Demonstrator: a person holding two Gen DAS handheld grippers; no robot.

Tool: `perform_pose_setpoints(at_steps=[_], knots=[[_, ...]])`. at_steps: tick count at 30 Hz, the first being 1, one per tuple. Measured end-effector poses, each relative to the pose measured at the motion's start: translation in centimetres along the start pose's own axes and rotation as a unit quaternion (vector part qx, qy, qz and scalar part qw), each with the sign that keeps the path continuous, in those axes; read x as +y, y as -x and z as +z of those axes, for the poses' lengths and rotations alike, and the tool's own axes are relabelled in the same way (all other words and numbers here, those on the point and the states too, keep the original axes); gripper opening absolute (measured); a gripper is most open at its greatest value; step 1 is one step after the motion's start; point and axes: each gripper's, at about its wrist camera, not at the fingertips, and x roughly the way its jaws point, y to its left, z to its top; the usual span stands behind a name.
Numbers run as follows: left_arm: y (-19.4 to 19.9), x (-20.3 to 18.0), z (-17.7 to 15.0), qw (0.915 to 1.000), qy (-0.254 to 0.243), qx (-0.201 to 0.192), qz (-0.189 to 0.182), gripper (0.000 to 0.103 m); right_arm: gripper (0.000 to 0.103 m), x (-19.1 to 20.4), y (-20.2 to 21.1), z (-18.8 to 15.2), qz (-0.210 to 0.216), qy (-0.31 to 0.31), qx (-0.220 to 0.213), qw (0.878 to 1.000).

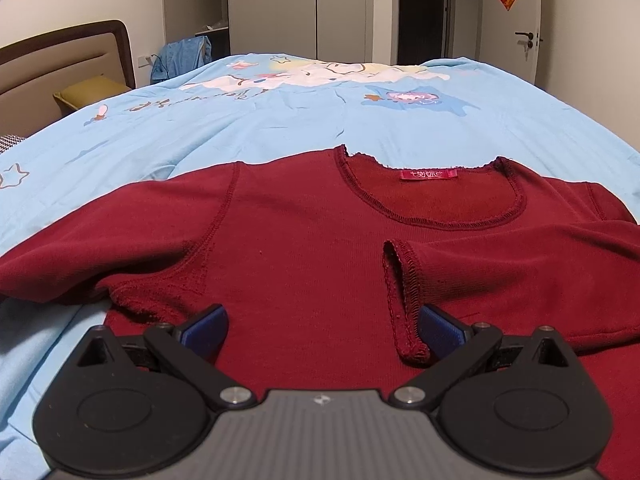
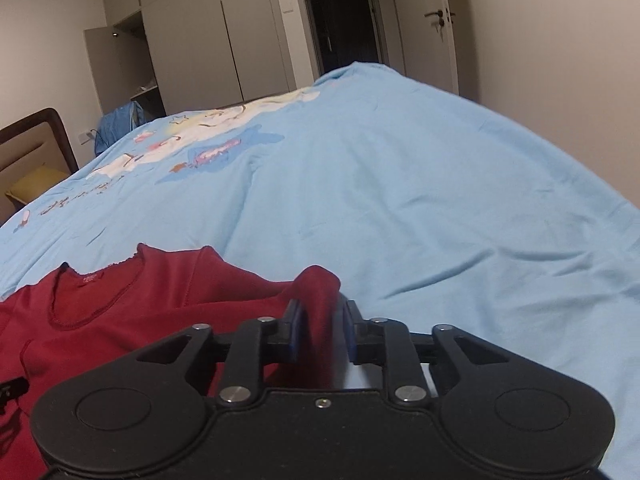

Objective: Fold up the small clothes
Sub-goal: 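Lower the sleeve onto the chest and open the right gripper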

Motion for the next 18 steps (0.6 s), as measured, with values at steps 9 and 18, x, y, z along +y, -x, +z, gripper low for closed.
perform_pose_setpoints(at_steps=[9,18], knots=[[-0.1,-0.1,-0.4,1.0000,-0.004,-0.008,0.004,0.103,0.054,1.1,8.8,-5.0,-0.012,0.115,-0.022,0.993],[-0.1,0.0,-0.5,1.0000,0.000,-0.008,0.000,0.103,0.010,3.7,6.2,-7.7,-0.041,0.170,-0.019,0.984]])
